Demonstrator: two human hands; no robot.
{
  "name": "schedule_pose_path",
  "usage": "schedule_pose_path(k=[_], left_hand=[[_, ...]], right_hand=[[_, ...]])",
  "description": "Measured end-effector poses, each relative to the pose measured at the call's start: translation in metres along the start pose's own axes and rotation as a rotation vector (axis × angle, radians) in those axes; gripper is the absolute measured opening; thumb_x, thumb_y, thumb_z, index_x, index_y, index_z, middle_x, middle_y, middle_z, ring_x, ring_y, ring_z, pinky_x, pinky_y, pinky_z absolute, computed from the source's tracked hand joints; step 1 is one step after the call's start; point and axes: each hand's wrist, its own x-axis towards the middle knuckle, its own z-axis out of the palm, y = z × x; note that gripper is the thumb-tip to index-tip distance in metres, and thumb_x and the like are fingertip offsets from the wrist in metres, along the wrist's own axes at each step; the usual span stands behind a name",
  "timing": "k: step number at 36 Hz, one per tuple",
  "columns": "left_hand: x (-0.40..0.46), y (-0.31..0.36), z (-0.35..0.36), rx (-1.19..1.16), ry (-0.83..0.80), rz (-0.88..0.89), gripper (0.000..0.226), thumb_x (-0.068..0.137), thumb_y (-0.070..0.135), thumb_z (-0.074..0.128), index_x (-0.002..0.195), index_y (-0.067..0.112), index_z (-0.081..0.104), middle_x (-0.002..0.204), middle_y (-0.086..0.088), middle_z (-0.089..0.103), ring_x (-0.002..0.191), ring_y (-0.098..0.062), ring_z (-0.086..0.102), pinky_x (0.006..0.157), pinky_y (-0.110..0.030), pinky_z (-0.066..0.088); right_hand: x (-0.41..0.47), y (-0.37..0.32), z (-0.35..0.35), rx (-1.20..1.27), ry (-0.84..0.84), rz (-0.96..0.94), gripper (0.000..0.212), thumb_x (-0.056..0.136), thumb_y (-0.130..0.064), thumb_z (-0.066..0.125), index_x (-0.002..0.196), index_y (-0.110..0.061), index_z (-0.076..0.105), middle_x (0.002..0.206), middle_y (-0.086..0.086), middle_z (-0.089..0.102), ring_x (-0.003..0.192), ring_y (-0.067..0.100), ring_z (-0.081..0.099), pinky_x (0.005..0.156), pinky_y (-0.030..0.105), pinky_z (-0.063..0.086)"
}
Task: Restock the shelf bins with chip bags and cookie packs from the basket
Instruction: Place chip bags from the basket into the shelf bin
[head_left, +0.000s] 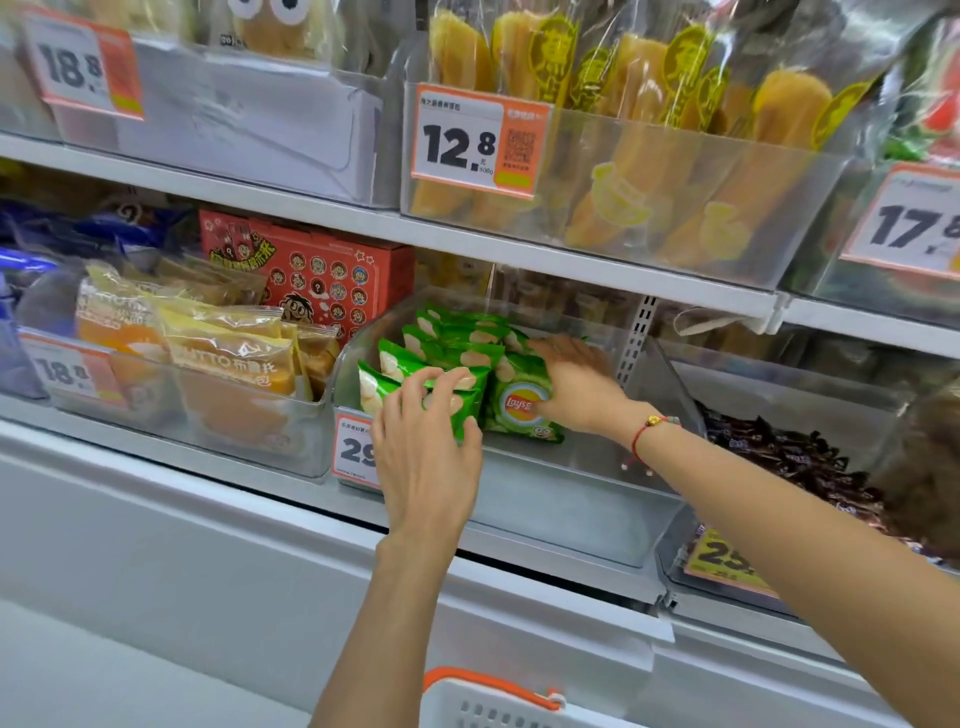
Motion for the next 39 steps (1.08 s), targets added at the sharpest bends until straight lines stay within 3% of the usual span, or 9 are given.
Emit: schedule_pose_path(k=[7, 10, 15, 17, 22, 29, 33, 36, 39], left_hand=[[-0.010, 0.021, -0.001, -0.030, 0.089, 0.135, 0.025, 0.077, 0.021, 0.064, 0.102, 0.021, 0.064, 0.102, 0.004, 0.061, 0.094, -0.020, 0.053, 0.076, -0.033, 0.043], [-0.025, 0.031, 0.004, 0.000, 0.003, 0.270, 0.024, 0.075, 0.027, 0.056, 0.096, 0.019, 0.065, 0.093, 0.004, 0.062, 0.088, -0.020, 0.055, 0.070, -0.033, 0.045], [-0.065, 0.045, 0.013, 0.034, -0.138, 0.486, 0.017, 0.073, 0.027, 0.059, 0.088, 0.023, 0.063, 0.084, 0.009, 0.062, 0.078, -0.016, 0.059, 0.061, -0.025, 0.039], [-0.083, 0.050, 0.015, 0.084, -0.316, 0.508, 0.019, 0.078, 0.026, 0.060, 0.096, 0.023, 0.063, 0.091, 0.007, 0.063, 0.087, -0.018, 0.062, 0.063, -0.029, 0.044], [-0.115, 0.044, 0.029, 0.353, -0.875, 0.248, 0.036, 0.091, 0.029, 0.052, 0.127, 0.026, 0.052, 0.129, 0.003, 0.056, 0.119, -0.024, 0.053, 0.092, -0.034, 0.043], [-0.199, 0.022, 0.057, 0.469, -1.308, 0.221, 0.040, 0.092, 0.030, 0.053, 0.131, 0.020, 0.050, 0.131, -0.004, 0.058, 0.120, -0.026, 0.054, 0.096, -0.035, 0.043], [-0.250, 0.011, 0.068, 0.438, -1.613, 0.205, 0.039, 0.094, 0.034, 0.053, 0.126, 0.012, 0.056, 0.130, -0.013, 0.058, 0.118, -0.028, 0.055, 0.092, -0.033, 0.043], [-0.280, -0.006, 0.067, 0.437, -1.829, 0.147, 0.047, 0.095, 0.038, 0.052, 0.134, 0.012, 0.050, 0.138, -0.016, 0.051, 0.123, -0.030, 0.051, 0.098, -0.035, 0.041], [-0.294, -0.017, 0.064, 0.510, -1.888, 0.113, 0.071, 0.093, 0.063, 0.038, 0.147, 0.017, 0.035, 0.152, -0.010, 0.034, 0.137, -0.030, 0.037, 0.112, -0.042, 0.031]], right_hand=[[-0.087, -0.018, -0.015, 0.202, 0.261, -0.104, 0.040, 0.081, -0.025, 0.070, 0.120, -0.019, 0.059, 0.113, -0.001, 0.055, 0.106, 0.020, 0.049, 0.085, 0.034, 0.041], [-0.134, -0.022, -0.012, 0.344, 0.353, -0.120, 0.025, 0.081, -0.017, 0.069, 0.105, -0.022, 0.063, 0.093, -0.013, 0.050, 0.087, 0.006, 0.043, 0.072, 0.021, 0.035], [-0.200, -0.016, 0.018, 0.358, 0.419, -0.058, 0.019, 0.081, -0.014, 0.068, 0.094, -0.026, 0.060, 0.082, -0.017, 0.044, 0.076, -0.004, 0.033, 0.062, 0.019, 0.032], [-0.226, -0.010, 0.042, 0.396, 0.365, 0.003, 0.020, 0.080, -0.013, 0.068, 0.094, -0.024, 0.060, 0.083, -0.018, 0.045, 0.075, -0.004, 0.035, 0.063, 0.021, 0.036], [-0.285, 0.004, 0.102, 0.455, 0.098, 0.179, 0.018, 0.084, -0.015, 0.063, 0.099, -0.025, 0.060, 0.088, -0.015, 0.049, 0.083, 0.006, 0.047, 0.069, 0.027, 0.041], [-0.345, 0.002, 0.170, 0.503, -0.502, 0.331, 0.040, 0.086, -0.028, 0.065, 0.124, -0.020, 0.055, 0.121, 0.002, 0.058, 0.115, 0.019, 0.053, 0.095, 0.029, 0.041], [-0.367, -0.001, 0.187, 0.550, -0.781, 0.299, 0.061, 0.085, -0.026, 0.068, 0.140, -0.013, 0.044, 0.140, 0.011, 0.050, 0.127, 0.024, 0.048, 0.102, 0.028, 0.038], [-0.386, 0.001, 0.194, 0.446, -0.848, 0.242, 0.068, 0.079, -0.027, 0.072, 0.140, -0.023, 0.042, 0.137, 0.007, 0.051, 0.125, 0.026, 0.049, 0.103, 0.033, 0.041], [-0.397, 0.006, 0.196, 0.224, -0.795, 0.180, 0.065, 0.082, -0.027, 0.069, 0.139, -0.022, 0.039, 0.139, 0.005, 0.044, 0.128, 0.029, 0.042, 0.104, 0.038, 0.040]])
